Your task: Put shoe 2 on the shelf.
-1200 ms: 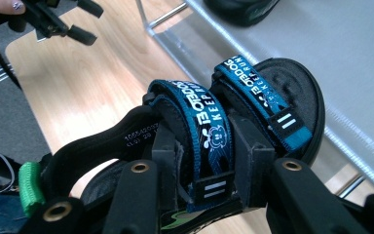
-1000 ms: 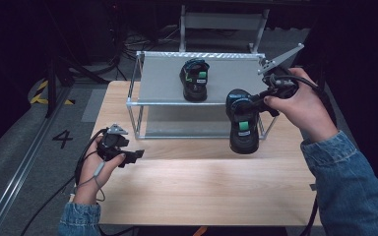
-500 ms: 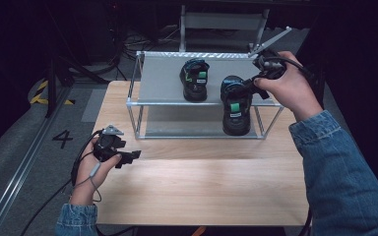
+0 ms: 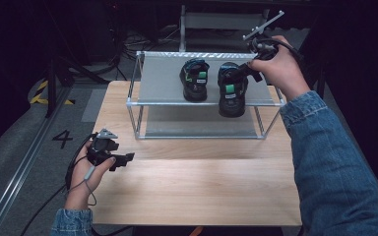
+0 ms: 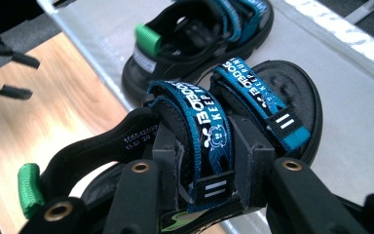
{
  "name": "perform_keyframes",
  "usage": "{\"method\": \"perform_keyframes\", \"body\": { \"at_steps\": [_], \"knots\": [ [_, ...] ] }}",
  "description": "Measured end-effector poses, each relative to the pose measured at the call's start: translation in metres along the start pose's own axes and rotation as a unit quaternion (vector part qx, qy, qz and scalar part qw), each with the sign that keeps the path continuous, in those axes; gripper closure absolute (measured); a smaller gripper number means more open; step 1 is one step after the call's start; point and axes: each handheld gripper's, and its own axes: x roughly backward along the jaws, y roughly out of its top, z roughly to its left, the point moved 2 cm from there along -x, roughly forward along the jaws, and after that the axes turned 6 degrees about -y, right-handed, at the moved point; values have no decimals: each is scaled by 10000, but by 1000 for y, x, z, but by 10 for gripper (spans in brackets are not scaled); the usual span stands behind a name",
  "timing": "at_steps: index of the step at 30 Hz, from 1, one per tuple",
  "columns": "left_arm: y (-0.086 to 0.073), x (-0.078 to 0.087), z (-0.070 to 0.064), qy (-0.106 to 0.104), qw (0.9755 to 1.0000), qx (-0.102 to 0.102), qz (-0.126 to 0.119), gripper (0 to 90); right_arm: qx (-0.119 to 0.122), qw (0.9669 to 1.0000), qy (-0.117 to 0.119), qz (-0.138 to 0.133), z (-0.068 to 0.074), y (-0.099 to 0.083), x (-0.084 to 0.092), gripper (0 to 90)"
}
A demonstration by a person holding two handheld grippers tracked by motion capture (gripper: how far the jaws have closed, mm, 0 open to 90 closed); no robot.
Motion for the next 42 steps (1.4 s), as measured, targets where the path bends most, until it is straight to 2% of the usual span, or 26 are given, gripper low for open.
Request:
{"method": "perform_keyframes", "body": {
  "at_steps": [3,9,12,21,26,27,29,38,42],
  "knots": [
    [-1,0,1,-19,10000,40,24,269,-10,10000,-4,-5,-5,6,-5,678],
    [-1,0,2,-76,9999,63,-32,266,-69,9997,235,-87,-13,14,-20,677],
    [0,0,2,-98,9999,70,-30,265,-124,9995,278,-108,-15,17,-28,678],
    [0,-3,4,-104,9999,69,4,264,-194,9993,326,33,-20,21,-49,677],
    [0,-4,4,-110,9999,62,43,263,-315,9985,456,-34,-24,21,-54,678],
    [0,-5,5,-114,9999,58,69,263,-416,9975,572,-85,-27,19,-55,677],
    [0,-6,5,-109,9999,45,60,263,-466,9970,616,-92,-29,18,-57,676],
    [1,-8,4,-121,9999,30,82,262,-565,9976,409,-29,-36,5,-65,649],
    [1,-9,3,-135,9998,38,108,262,-657,9970,336,-223,-35,3,-57,582]
  ]
}}
